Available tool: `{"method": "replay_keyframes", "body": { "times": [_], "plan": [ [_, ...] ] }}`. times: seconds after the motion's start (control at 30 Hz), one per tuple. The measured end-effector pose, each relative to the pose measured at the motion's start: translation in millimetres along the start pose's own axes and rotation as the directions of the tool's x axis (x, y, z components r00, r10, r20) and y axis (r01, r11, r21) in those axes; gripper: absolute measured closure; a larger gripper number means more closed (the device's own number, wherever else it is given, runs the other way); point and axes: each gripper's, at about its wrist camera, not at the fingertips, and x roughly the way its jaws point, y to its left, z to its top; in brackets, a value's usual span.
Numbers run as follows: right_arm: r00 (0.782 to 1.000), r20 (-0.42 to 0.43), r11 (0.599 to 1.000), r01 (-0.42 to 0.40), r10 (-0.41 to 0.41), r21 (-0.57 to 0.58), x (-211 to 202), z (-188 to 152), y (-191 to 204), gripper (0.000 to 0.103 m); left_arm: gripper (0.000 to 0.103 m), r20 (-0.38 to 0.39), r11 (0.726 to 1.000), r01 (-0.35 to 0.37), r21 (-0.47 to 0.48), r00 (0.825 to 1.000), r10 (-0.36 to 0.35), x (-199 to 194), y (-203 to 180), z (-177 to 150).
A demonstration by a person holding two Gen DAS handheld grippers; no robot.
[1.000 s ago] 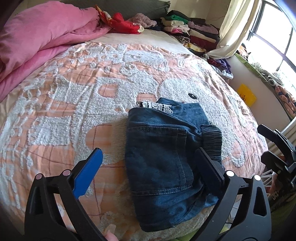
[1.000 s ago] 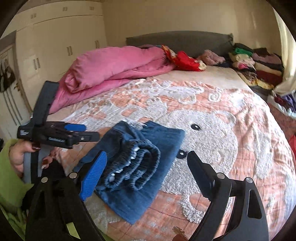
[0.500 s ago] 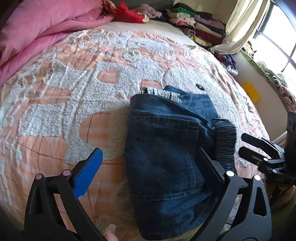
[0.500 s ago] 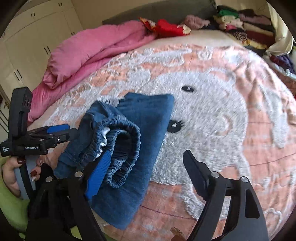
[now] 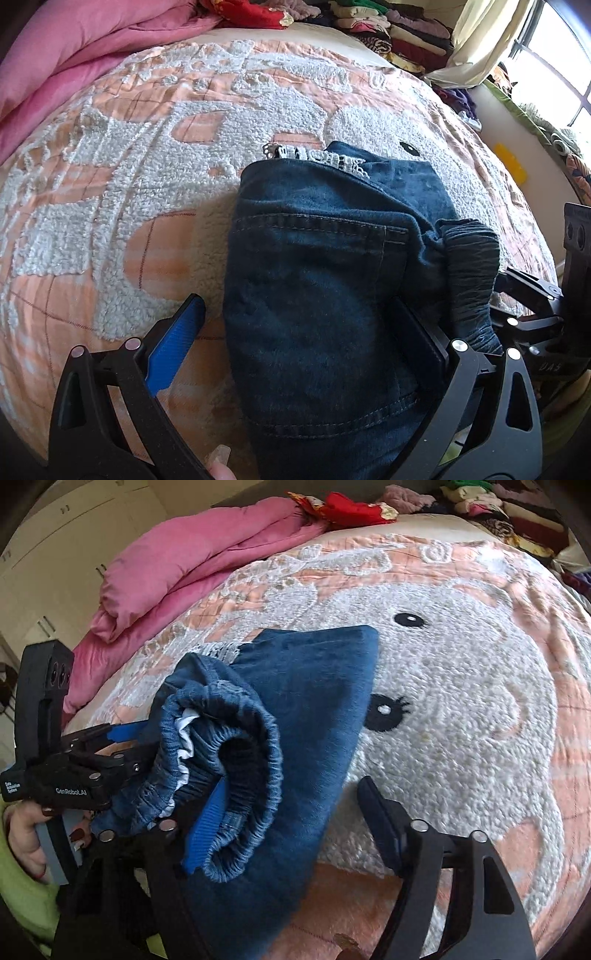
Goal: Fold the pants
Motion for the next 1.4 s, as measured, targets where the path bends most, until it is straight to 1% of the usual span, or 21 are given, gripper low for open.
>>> {"method": "replay_keyframes", "body": {
  "times": [0.03,0.07,0.1,0.13,0.17,0.2,0.23,0.3,0.4,0.47,0.6,0.73,0.83,0.93,1.0,1.03,1.1,1.17,1.27,1.3,1.4],
  "plan": [
    [1.000,-0.001,1.000,-0.010,0.010,-0.008,1.2,0.8,1.0,0.046,0.020,0.005,1.000,0.009,0.003,1.000,-0.009,-0.6,-1.2,-0.3],
    [1.000,-0.002,1.000,-0.024,0.024,-0.015,2.1,1.0,1.9,0.054,0.031,0.009,1.000,0.025,0.008,1.000,-0.025,-1.6,-3.3,-0.6],
    [0.999,-0.003,0.999,-0.038,0.038,-0.020,2.5,1.5,2.6,0.057,0.040,0.013,0.999,0.032,0.015,0.999,-0.032,-2.5,-5.9,-0.7],
    [0.998,-0.001,0.998,-0.056,0.056,-0.024,1.9,2.2,4.0,0.068,0.043,0.018,0.999,0.028,0.025,0.999,-0.028,-3.6,-8.5,-0.7],
    [0.998,0.003,0.997,-0.067,0.067,-0.028,1.0,2.9,5.6,0.074,0.049,0.024,0.999,0.021,0.038,0.999,-0.022,-5.2,-11.9,-1.0],
    [0.998,0.015,0.997,-0.063,0.064,-0.041,-1.7,4.2,9.2,0.075,0.052,0.027,0.999,0.012,0.048,1.000,-0.013,-6.1,-13.8,0.0],
    [0.998,0.026,0.997,-0.054,0.055,-0.055,-4.3,6.2,12.9,0.078,0.054,0.031,0.998,0.005,0.056,0.999,-0.007,-7.7,-15.5,0.8],
    [0.997,0.058,0.996,-0.042,0.047,-0.083,-12.0,11.7,20.4,0.081,0.062,0.035,0.998,0.007,0.058,0.999,-0.009,-11.8,-16.2,4.8],
    [0.995,0.091,0.992,-0.037,0.048,-0.122,-21.3,23.8,28.6,0.082,0.065,0.041,0.999,0.034,0.032,0.999,-0.036,-15.4,-11.1,14.7],
    [0.993,0.110,0.988,-0.025,0.042,-0.152,-24.6,33.7,33.1,0.082,0.067,0.052,0.999,0.040,0.022,0.998,-0.041,-17.3,-9.7,21.1],
    [0.991,0.133,0.983,-0.004,0.029,-0.186,-26.1,52.2,36.7,0.082,0.068,0.083,0.998,0.056,0.000,0.995,-0.056,-24.0,-7.5,38.7],
    [0.989,0.150,0.981,0.015,0.014,-0.195,-21.1,68.4,34.0,0.082,0.068,0.112,0.999,0.042,0.001,0.993,-0.042,-24.3,-8.1,55.2],
    [0.990,0.142,0.984,0.022,0.003,-0.176,-13.1,76.1,26.5,0.082,0.068,0.109,0.999,0.034,0.003,0.993,-0.034,-17.7,-7.0,62.1],
    [0.992,0.123,0.987,0.040,-0.020,-0.158,-3.5,77.0,18.5,0.081,0.067,0.089,1.000,0.016,0.014,0.996,-0.017,-7.1,-6.2,62.3],
    [0.993,0.103,0.988,0.078,-0.064,-0.133,4.0,73.7,12.8,0.080,0.060,0.073,0.999,-0.009,0.032,0.997,0.006,-0.8,-6.8,60.2],
    [0.992,0.093,0.988,0.096,-0.085,-0.121,6.5,71.6,10.2,0.079,0.058,0.064,0.999,-0.015,0.036,0.998,0.013,1.9,-6.5,59.2],
    [0.991,0.078,0.989,0.119,-0.112,-0.091,10.6,67.0,2.5,0.075,0.049,0.051,0.999,-0.024,0.035,0.998,0.022,5.2,-5.3,57.5],
    [0.988,0.069,0.988,0.140,-0.135,-0.069,12.6,62.0,-3.9,0.060,0.045,0.042,0.999,-0.030,0.035,0.999,0.029,7.6,-4.1,55.0],
    [0.987,0.057,0.987,0.152,-0.150,-0.045,14.6,56.6,-12.1,0.051,0.038,0.027,0.999,-0.038,0.032,0.999,0.038,12.5,-1.6,52.3],
    [0.987,0.050,0.987,0.155,-0.153,-0.033,16.7,54.6,-15.6,0.050,0.037,0.021,0.999,-0.042,0.032,0.999,0.041,15.0,-0.5,51.3],
    [0.988,0.047,0.989,0.149,-0.148,-0.011,20.8,52.7,-19.6,0.050,0.036,0.015,0.999,-0.044,0.030,0.999,0.044,19.1,0.7,49.0]
  ]
}}
